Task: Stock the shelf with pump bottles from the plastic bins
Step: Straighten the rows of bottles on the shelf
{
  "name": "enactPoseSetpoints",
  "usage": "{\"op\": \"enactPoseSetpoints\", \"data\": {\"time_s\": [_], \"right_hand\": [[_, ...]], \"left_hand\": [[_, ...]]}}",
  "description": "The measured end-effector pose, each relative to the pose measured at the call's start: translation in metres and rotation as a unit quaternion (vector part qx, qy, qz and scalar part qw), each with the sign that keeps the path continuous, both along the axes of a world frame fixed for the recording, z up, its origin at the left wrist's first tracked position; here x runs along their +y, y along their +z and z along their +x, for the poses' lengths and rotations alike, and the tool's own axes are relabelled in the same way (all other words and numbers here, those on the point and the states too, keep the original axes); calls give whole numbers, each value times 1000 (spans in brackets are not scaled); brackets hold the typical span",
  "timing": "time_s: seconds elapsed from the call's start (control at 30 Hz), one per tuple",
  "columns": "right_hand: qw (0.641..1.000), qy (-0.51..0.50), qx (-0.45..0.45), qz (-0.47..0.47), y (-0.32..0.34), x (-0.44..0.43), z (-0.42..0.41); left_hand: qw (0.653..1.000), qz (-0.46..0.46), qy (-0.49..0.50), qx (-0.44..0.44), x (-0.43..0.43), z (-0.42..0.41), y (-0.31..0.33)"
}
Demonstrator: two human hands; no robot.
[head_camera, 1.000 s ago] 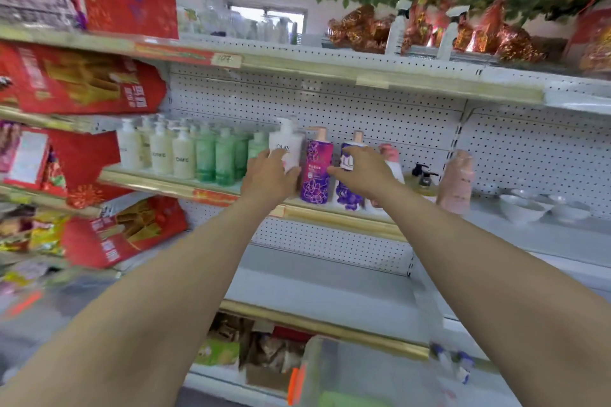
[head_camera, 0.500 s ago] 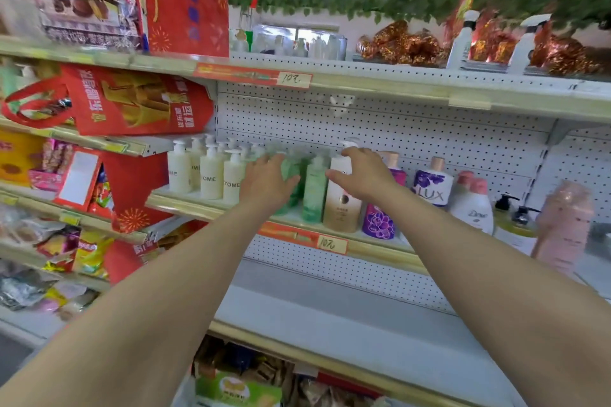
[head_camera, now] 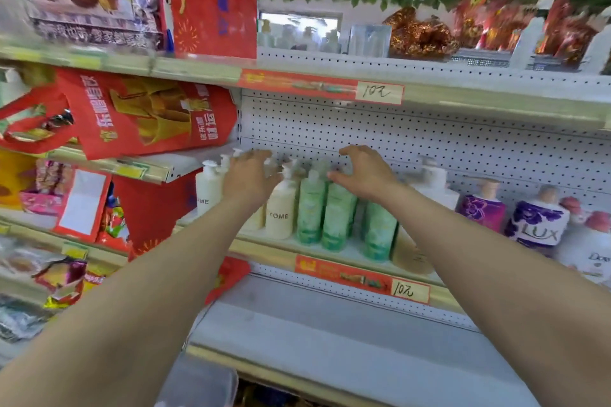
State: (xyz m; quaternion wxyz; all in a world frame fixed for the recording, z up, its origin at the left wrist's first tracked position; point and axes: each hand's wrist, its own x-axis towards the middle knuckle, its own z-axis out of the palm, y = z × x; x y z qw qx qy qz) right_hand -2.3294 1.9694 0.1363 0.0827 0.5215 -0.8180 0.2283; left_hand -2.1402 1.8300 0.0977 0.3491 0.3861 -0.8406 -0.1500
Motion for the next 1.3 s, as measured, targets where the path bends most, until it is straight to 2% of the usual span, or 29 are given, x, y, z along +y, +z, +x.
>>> {"op": "enactPoseSetpoints", "data": {"time_s": [0.27,0.47,0.63,0.87,1.0,1.2,1.3], "right_hand": [[998,-46,-50,-3,-31,-86,53],[994,-74,-80,-19,-55,-123,76],[992,-100,-82,-13,-72,-139,78],[989,-99,-106,-8,-85,-160,75],[988,-102,-119,-15,-92,-166,69],[988,-113,-100,-11,-94,-170,63],[990,-108,-92,-13,-95,-170,60]], "left_hand": [[990,-21,-126,-65,-119,28,-15],[965,55,-253,-34,-161,19,-33],[961,69,-265,-30,-174,10,-54],[953,108,-283,22,-176,10,-72],[960,106,-259,31,-175,5,-78],[965,103,-236,57,-175,-3,-82],[955,126,-264,45,-183,-3,-82]]}}
